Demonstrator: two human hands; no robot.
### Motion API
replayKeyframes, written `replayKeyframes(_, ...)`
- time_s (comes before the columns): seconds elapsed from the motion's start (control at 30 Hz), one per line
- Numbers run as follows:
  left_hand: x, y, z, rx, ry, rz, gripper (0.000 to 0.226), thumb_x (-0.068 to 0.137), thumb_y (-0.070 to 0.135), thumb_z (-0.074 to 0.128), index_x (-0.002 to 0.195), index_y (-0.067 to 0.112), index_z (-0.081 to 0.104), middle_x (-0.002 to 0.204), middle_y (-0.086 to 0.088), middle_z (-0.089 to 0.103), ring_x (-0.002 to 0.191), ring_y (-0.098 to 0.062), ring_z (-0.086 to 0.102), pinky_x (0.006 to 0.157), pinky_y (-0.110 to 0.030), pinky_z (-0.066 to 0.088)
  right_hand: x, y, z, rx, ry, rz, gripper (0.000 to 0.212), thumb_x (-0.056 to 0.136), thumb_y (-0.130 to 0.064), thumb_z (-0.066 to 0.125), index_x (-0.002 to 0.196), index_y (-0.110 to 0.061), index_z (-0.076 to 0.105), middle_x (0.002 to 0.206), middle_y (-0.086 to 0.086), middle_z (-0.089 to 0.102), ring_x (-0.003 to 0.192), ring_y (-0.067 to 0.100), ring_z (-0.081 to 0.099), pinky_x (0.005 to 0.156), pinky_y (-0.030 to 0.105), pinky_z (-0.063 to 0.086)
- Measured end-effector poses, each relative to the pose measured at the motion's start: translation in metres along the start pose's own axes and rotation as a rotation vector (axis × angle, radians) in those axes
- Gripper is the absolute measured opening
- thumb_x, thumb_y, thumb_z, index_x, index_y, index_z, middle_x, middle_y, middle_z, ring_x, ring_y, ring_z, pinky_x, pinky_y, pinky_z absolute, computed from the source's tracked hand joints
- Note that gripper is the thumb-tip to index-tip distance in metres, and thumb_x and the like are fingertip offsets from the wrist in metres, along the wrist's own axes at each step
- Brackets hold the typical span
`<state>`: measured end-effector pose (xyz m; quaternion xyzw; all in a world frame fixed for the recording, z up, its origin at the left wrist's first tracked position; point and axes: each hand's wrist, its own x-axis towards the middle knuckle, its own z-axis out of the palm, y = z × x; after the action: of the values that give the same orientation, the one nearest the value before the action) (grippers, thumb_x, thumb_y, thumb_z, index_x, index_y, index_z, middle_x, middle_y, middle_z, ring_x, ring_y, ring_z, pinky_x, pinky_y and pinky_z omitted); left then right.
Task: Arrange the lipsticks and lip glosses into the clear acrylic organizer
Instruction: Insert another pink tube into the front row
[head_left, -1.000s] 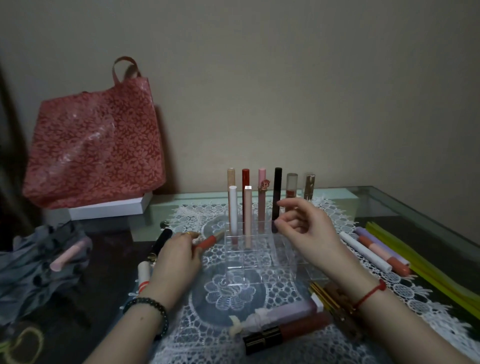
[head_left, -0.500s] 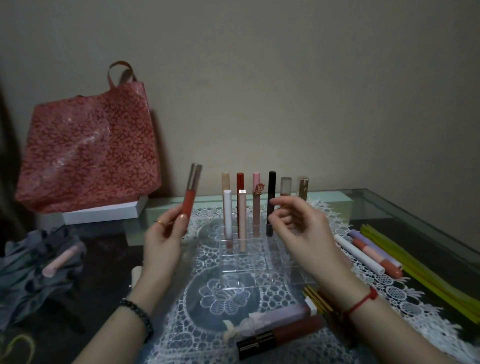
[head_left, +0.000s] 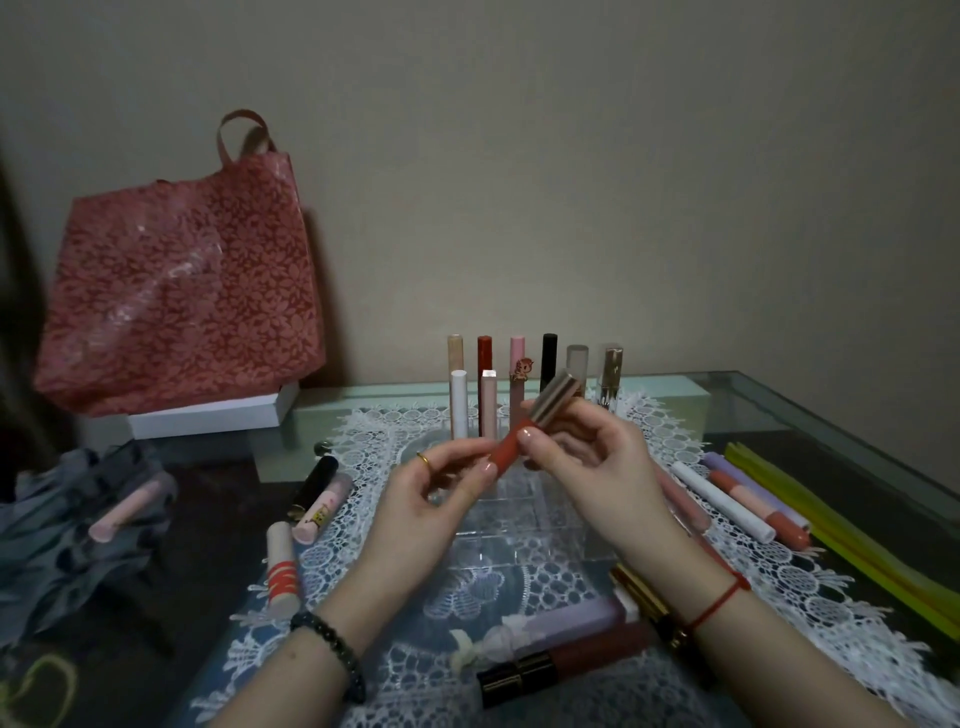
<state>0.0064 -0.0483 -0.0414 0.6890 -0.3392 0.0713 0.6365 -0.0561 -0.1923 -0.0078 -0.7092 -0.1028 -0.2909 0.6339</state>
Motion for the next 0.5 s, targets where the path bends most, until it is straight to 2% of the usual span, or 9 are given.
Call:
replayKeyframes(0.13, -0.002, -0.001, -0.006, 0.174, 0.086, -0.007, 0.044, 0.061, 0.058, 0.057, 0.101, 0.041, 0.057, 0.092, 0.019, 0.062, 0.092, 0.005, 0.054, 0.079, -0.013, 0.041, 0.005, -0.001, -0.007, -0.001, 0.122, 0.004, 0.020, 0.079, -0.005, 0.062, 0.085, -0.024, 0.062, 0.077, -0.009, 0.071, 0.073, 0.004, 0.067, 0.061, 0.012, 0.052)
replayKeyframes(0.23, -0.002, -0.003, -0.011, 0.311, 0.092, -0.082, 0.071, 0.053, 0.068, 0.054, 0.118, 0.042, 0.041, 0.118, 0.016, 0.050, 0.110, -0.001, 0.045, 0.092, -0.022, 0.036, 0.011, 0.002, -0.011, -0.103, 0.184, 0.001, 0.019, 0.081, -0.008, 0.062, 0.084, -0.026, 0.062, 0.077, -0.006, 0.068, 0.068, -0.002, 0.065, 0.056, 0.010, 0.050)
replayKeyframes(0.37, -0.004, -0.007, -0.013, 0.416, -0.058, -0.241, 0.116, 0.042, 0.080, 0.048, 0.141, 0.035, 0.008, 0.141, 0.008, 0.034, 0.128, -0.010, 0.032, 0.107, -0.037, 0.029, 0.020, 0.012, -0.010, -0.273, 0.189, 0.009, 0.015, 0.080, -0.012, 0.065, 0.088, -0.025, 0.064, 0.077, -0.007, 0.068, 0.070, 0.002, 0.065, 0.056, 0.009, 0.050)
replayKeyframes(0.43, -0.004, -0.010, -0.012, 0.476, -0.150, -0.302, 0.125, 0.039, 0.084, 0.046, 0.142, 0.034, -0.003, 0.146, 0.007, 0.028, 0.132, -0.012, 0.027, 0.110, -0.036, 0.025, 0.025, 0.017, -0.006, -0.330, 0.178, 0.002, 0.018, 0.079, -0.012, 0.066, 0.089, -0.027, 0.063, 0.075, -0.009, 0.067, 0.070, 0.003, 0.064, 0.057, 0.008, 0.050)
replayKeyframes(0.5, -0.004, -0.013, -0.013, 0.543, -0.213, -0.341, 0.130, 0.037, 0.087, 0.045, 0.143, 0.033, -0.006, 0.149, 0.002, 0.025, 0.135, -0.016, 0.024, 0.112, -0.039, 0.023, 0.028, 0.022, -0.003, -0.359, 0.170, 0.013, 0.021, 0.078, -0.011, 0.067, 0.092, -0.026, 0.064, 0.074, -0.010, 0.066, 0.069, -0.001, 0.062, 0.056, 0.006, 0.048)
